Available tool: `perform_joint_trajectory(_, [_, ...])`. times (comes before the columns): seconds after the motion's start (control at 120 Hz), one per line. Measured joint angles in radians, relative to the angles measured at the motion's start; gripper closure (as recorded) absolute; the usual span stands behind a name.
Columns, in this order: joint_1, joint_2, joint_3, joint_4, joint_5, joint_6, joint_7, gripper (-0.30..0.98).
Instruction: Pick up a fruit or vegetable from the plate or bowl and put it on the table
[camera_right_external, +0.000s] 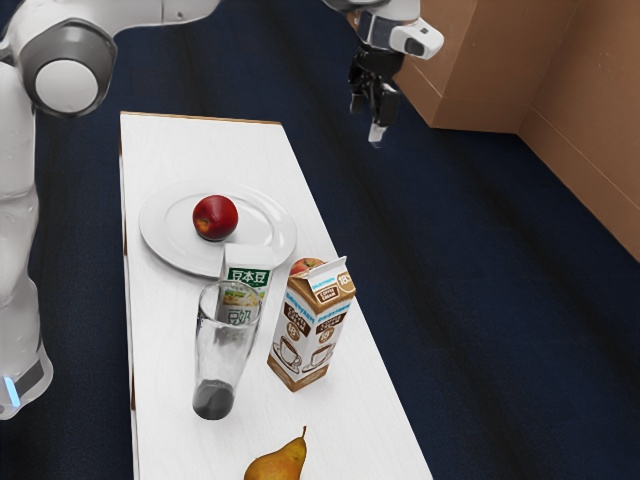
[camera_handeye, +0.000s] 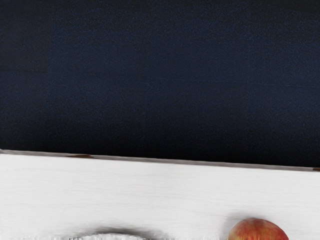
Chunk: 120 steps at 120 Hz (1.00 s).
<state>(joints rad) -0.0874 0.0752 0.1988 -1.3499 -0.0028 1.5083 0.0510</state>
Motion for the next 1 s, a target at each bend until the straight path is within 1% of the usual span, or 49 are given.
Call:
perform_joint_trajectory(0.083, [-0.006, -0.006, 0.03, -0.027, -0.014, 0.011, 0.002, 0.0])
perform_joint_trajectory(0.225, [-0.045, -0.119, 0.103, -0.254, -0.032, 0.084, 0.004, 0.0])
perform_joint_trajectory(0.283, [-0.04, -0.156, 0.125, -0.34, -0.03, 0.117, 0.005, 0.0])
perform_joint_trajectory(0.367, [-0.008, -0.193, 0.136, -0.449, -0.028, 0.171, 0.007, 0.0])
perform_joint_trajectory(0.458, [-0.029, -0.248, 0.142, -0.554, -0.015, 0.223, 0.008, 0.0])
perform_joint_trajectory(0.592, [-0.029, -0.27, 0.228, -0.632, 0.015, 0.279, 0.011, 0.0])
perform_joint_trajectory(0.717, [-0.029, -0.278, 0.28, -0.693, 0.034, 0.326, 0.013, 0.0])
perform_joint_trajectory(0.817, [-0.028, -0.311, 0.329, -0.761, 0.046, 0.363, 0.015, 0.0])
perform_joint_trajectory(0.95, [-0.034, -0.345, 0.335, -0.809, 0.062, 0.396, 0.016, 0.0])
perform_joint_trajectory(1.0, [-0.033, -0.404, 0.323, -0.842, 0.071, 0.402, 0.016, 0.0])
